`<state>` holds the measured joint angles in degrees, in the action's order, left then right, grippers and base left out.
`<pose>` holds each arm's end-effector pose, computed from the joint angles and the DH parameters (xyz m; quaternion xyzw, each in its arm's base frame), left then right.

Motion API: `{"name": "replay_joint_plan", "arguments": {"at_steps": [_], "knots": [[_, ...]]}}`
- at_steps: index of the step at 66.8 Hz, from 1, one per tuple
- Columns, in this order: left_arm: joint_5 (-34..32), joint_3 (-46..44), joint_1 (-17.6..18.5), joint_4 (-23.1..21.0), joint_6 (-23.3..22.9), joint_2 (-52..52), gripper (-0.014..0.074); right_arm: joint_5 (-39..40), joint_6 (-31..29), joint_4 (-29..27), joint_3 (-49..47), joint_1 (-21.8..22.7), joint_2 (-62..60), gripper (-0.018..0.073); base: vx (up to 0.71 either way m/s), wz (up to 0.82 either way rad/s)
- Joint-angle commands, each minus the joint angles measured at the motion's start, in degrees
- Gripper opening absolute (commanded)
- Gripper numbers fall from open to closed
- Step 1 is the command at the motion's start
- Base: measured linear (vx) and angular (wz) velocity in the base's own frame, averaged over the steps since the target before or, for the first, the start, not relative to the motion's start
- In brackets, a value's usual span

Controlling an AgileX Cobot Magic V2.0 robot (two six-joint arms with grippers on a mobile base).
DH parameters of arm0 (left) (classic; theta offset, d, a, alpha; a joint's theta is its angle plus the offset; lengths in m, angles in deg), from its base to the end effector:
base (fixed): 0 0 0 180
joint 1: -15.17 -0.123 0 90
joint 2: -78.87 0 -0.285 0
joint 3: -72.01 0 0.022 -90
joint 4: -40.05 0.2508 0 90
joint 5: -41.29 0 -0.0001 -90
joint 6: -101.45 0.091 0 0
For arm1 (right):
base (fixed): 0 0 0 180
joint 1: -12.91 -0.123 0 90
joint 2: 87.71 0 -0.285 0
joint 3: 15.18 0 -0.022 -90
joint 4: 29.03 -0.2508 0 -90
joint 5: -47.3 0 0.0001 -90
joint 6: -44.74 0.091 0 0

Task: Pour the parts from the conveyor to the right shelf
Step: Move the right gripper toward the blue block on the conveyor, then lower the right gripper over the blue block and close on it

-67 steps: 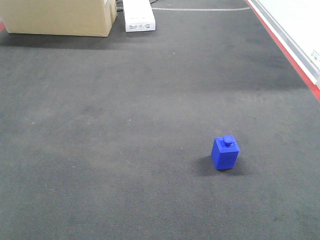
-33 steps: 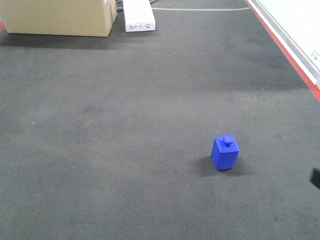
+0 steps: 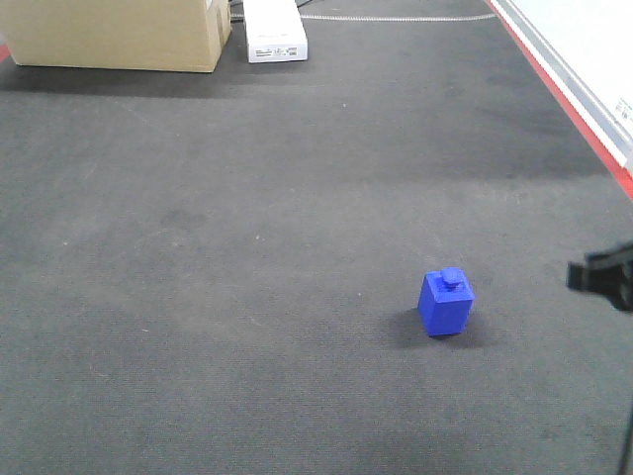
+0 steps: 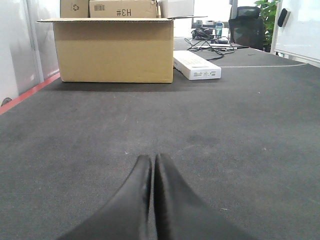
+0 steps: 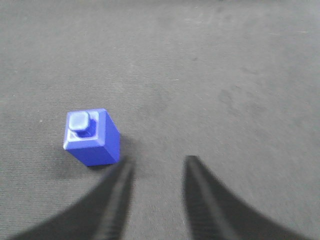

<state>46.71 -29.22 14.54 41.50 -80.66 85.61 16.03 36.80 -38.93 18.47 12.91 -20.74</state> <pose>0.0563 0.0008 0.1964 -0.0089 0.7128 0.0006 0.7014 0.2069 0.0081 0.3005 -0.0140 0.9110 0.0427 0.4100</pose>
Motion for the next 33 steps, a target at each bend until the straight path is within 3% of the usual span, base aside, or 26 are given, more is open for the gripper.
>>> {"name": "replay_joint_plan", "arguments": {"at_steps": [1,10,18,25,33], "knots": [[-4.16,-1.12,0.28,-0.35,-0.42,-0.34,-0.0006,-0.05,-3.64,-1.88,-5.91,0.04,4.40,0.0431,0.00,0.00],[-4.16,-1.12,0.28,-0.35,-0.42,-0.34,-0.0006,-6.56,-3.97,-2.82,-12.77,0.00,11.63,0.0544,0.00,0.00],[-4.16,-1.12,0.28,-0.35,-0.42,-0.34,-0.0006,-11.96,-4.17,-3.05,-20.00,-1.02,18.17,0.0568,0.00,0.00],[-4.16,-1.12,0.28,-0.35,-0.42,-0.34,-0.0006,-13.81,-3.33,-0.11,-25.84,-6.09,22.73,0.0568,0.00,0.00],[-4.16,-1.12,0.28,-0.35,-0.42,-0.34,-0.0006,-18.33,5.75,7.53,-32.55,-12.30,27.40,0.0568,0.00,0.00]]}}
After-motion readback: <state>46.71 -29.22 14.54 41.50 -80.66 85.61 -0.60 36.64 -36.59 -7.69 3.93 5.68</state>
